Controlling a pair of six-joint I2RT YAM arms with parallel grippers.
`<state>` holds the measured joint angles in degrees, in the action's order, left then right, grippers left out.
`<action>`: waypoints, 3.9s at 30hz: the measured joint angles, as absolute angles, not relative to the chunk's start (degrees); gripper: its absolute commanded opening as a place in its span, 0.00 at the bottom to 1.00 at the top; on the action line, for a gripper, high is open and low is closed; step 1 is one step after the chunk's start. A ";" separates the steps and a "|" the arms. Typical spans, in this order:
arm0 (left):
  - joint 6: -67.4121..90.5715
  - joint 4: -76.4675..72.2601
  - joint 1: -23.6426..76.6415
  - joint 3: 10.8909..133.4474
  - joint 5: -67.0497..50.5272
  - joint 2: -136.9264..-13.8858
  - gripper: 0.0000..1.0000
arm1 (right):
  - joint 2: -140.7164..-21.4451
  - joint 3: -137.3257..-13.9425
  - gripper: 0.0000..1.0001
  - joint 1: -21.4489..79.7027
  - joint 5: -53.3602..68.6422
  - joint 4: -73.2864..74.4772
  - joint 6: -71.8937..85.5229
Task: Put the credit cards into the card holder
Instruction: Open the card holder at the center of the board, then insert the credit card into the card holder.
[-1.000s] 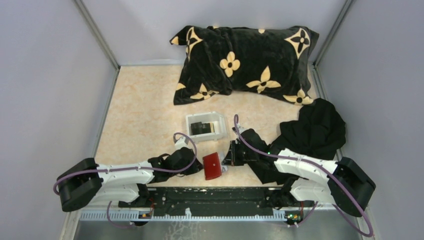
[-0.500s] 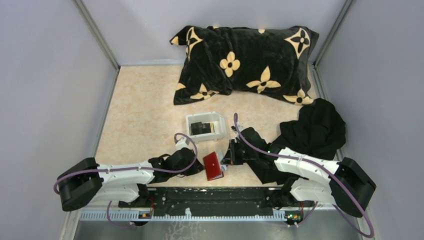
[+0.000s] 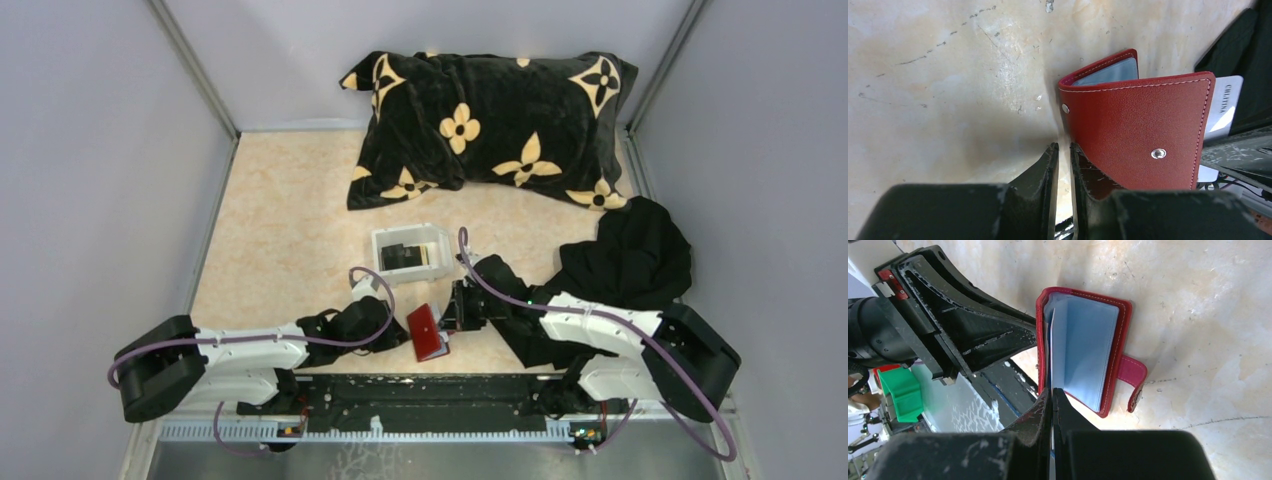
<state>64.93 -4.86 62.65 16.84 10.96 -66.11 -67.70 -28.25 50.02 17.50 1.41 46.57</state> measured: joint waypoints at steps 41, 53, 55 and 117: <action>62.81 -10.04 62.52 21.39 6.33 -75.79 0.35 | -78.96 -34.94 0.00 55.13 15.29 0.56 43.09; 66.48 26.55 64.38 25.74 11.55 -58.06 0.42 | -86.94 -39.57 0.00 59.24 14.52 0.86 40.27; 67.26 31.99 64.40 27.53 13.32 -54.02 0.41 | -87.44 -40.32 0.00 59.88 14.31 1.08 39.92; 72.73 27.55 69.17 31.75 13.52 -71.20 0.26 | -78.54 -39.46 0.00 59.40 6.33 7.14 36.32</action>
